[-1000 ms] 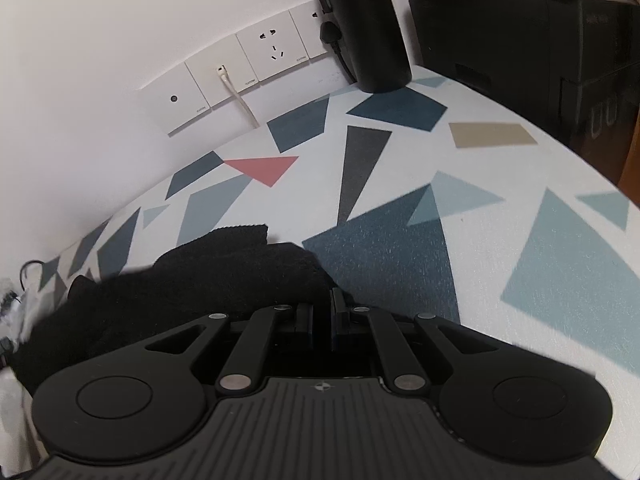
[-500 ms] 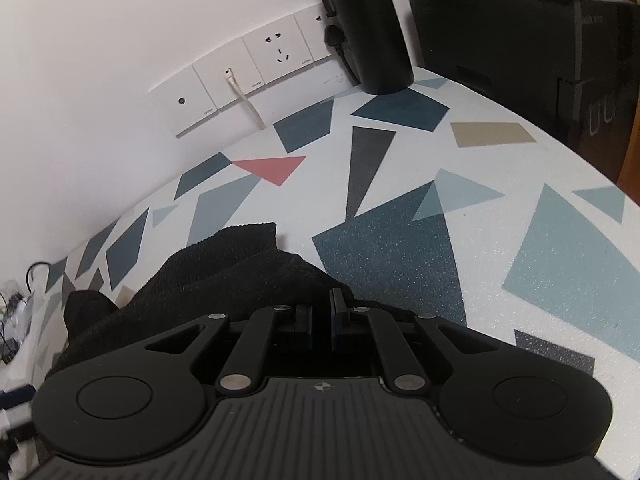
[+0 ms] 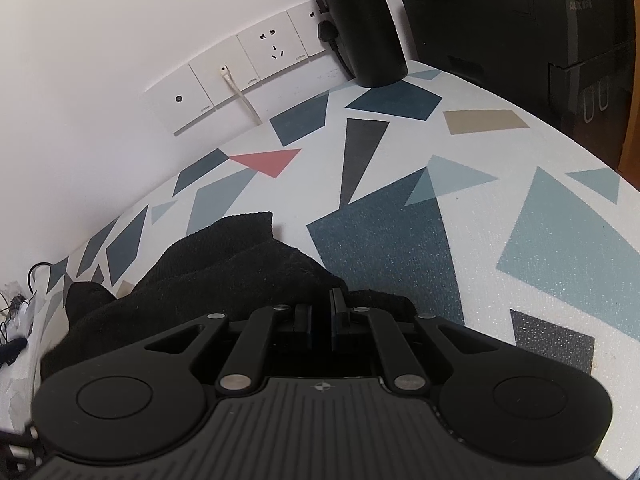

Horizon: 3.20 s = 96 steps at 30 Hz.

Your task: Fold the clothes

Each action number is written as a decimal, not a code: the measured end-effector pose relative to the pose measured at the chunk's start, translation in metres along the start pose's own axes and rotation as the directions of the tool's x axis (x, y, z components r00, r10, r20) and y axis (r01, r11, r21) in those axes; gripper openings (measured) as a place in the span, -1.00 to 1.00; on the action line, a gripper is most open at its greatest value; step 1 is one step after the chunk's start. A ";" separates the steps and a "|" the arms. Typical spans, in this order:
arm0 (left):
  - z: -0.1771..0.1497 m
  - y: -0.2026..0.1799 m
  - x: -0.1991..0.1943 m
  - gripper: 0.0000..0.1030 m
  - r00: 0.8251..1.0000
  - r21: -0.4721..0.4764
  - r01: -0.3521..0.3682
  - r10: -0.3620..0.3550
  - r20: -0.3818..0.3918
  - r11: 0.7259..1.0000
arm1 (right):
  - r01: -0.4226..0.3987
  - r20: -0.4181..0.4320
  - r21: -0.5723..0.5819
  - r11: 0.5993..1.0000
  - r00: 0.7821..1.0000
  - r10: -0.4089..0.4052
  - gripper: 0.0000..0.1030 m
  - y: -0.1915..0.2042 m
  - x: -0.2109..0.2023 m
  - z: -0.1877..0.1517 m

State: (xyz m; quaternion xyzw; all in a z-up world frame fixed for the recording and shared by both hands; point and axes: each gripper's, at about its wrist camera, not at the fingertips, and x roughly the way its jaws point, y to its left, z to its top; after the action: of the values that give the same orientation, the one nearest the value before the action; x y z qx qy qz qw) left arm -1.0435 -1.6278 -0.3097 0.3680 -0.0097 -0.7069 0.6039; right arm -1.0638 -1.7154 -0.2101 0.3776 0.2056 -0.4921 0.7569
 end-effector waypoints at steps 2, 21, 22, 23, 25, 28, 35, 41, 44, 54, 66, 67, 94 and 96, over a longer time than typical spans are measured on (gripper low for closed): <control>0.001 0.000 0.008 0.56 0.999 -0.024 0.037 -0.037 -0.027 0.999 | 0.000 0.009 -0.010 1.000 1.000 0.000 -0.80 0.000 -0.002 0.000; 0.003 0.049 0.009 -0.90 0.967 -0.540 0.238 -0.246 0.057 0.807 | -0.028 0.045 -0.092 0.995 0.998 0.032 -0.52 0.004 -0.012 -0.002; 0.000 0.053 0.009 -0.91 0.967 -0.576 0.236 -0.245 0.063 0.782 | -0.028 0.044 -0.091 0.995 0.999 0.032 -0.52 0.004 -0.011 -0.002; -0.002 0.057 0.008 -0.91 0.967 -0.612 0.234 -0.244 0.068 0.756 | -0.027 0.043 -0.089 0.996 0.999 0.030 -0.52 0.004 -0.011 -0.002; -0.007 0.065 0.008 -0.92 0.968 -0.678 0.229 -0.240 0.080 0.698 | -0.023 0.040 -0.091 0.996 0.999 0.027 -0.46 0.004 -0.010 -0.002; -0.014 0.075 0.005 -0.92 0.970 -0.762 0.219 -0.223 0.099 0.610 | -0.029 0.045 -0.123 0.992 0.998 0.035 0.02 0.006 -0.011 -0.004; -0.018 0.095 -0.006 -0.92 0.979 -0.829 0.193 -0.158 0.128 0.524 | -0.035 0.055 -0.297 0.954 0.997 0.054 0.22 0.019 -0.016 -0.015; -0.010 0.103 -0.018 -0.92 0.983 -0.818 0.184 -0.112 0.147 0.545 | 0.009 0.101 -0.358 0.934 0.994 0.029 0.30 0.025 -0.014 -0.016; -0.005 0.103 -0.023 -0.92 0.983 -0.800 0.185 -0.114 0.146 0.571 | 0.003 0.119 -0.393 0.920 0.992 0.048 0.37 0.032 -0.011 -0.012; -0.005 0.098 -0.037 -0.92 0.984 -0.776 0.180 -0.118 0.136 0.605 | -0.068 0.071 -0.533 0.843 0.990 0.125 -0.16 0.069 0.010 -0.014; -0.023 0.116 -0.041 -0.95 0.970 -0.815 0.240 -0.154 0.186 0.527 | -0.037 0.215 -0.319 0.947 0.970 0.111 -0.89 0.066 -0.055 0.035; -0.020 0.121 -0.044 -0.95 0.968 -0.807 0.249 -0.145 0.202 0.535 | -0.039 0.242 -0.326 0.944 0.962 0.123 -0.89 0.073 -0.065 0.041; 0.158 0.295 -0.288 -0.96 0.767 -0.590 0.351 0.139 0.627 0.727 | -0.045 0.646 -0.438 0.898 0.678 0.349 -0.93 0.227 -0.331 0.152; 0.163 0.299 -0.316 -0.95 0.736 -0.561 0.368 0.136 0.664 0.742 | -0.047 0.667 -0.454 0.890 0.645 0.374 -0.93 0.234 -0.351 0.154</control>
State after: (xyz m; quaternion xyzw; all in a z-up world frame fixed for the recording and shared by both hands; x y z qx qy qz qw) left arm -0.8775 -1.5070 0.1066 -0.1478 0.0501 -0.7850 0.5996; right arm -1.0134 -1.5736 0.2125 0.0061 -0.0697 -0.4561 0.8872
